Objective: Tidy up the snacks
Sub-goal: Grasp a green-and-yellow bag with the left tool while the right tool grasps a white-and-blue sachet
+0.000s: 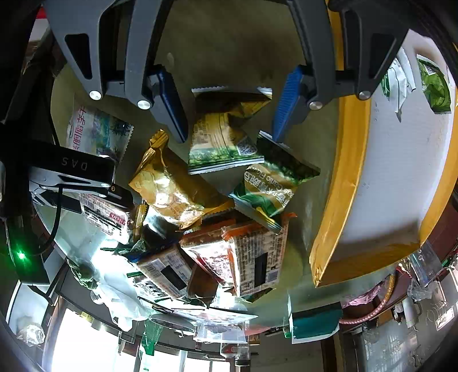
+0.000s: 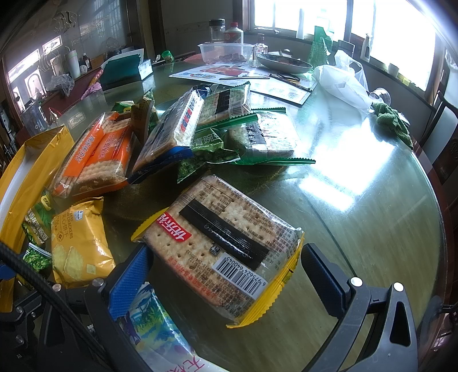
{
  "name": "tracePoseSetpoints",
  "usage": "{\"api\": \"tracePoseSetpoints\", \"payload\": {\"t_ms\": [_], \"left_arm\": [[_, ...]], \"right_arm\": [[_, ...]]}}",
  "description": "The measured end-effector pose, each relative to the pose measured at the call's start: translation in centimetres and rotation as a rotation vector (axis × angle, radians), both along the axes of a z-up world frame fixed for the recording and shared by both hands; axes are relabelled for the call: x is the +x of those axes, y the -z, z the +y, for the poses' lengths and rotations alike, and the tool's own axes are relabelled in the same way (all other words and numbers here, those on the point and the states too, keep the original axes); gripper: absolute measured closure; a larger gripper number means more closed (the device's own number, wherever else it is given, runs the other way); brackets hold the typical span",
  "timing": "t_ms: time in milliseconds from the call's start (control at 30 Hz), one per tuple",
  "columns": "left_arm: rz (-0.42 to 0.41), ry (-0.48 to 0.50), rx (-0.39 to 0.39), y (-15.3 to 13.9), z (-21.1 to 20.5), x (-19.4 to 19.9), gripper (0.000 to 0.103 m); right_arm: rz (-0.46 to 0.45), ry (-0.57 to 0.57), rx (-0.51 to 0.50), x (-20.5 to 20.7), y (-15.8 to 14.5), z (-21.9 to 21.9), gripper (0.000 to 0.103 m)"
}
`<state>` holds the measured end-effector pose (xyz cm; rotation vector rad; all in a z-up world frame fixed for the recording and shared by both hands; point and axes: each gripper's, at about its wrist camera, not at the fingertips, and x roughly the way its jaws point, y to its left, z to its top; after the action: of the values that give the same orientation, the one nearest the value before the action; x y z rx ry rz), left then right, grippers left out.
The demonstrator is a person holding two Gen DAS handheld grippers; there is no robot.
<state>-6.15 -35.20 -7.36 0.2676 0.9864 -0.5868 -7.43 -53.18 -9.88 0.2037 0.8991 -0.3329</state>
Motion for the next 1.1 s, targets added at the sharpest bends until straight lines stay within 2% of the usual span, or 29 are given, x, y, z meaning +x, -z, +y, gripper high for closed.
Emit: {"api": "tracePoseSetpoints", "payload": {"t_ms": [600,1100], "left_arm": [[-0.002,-0.005,0.002,0.05,0.14,0.01,0.041],[0.014,-0.013,-0.028,-0.21,0.73,0.28,0.041]], "right_arm": [[0.000,0.000,0.000,-0.01,0.00,0.00,0.000],[-0.001,0.000,0.001,-0.02,0.02,-0.05,0.000]]}}
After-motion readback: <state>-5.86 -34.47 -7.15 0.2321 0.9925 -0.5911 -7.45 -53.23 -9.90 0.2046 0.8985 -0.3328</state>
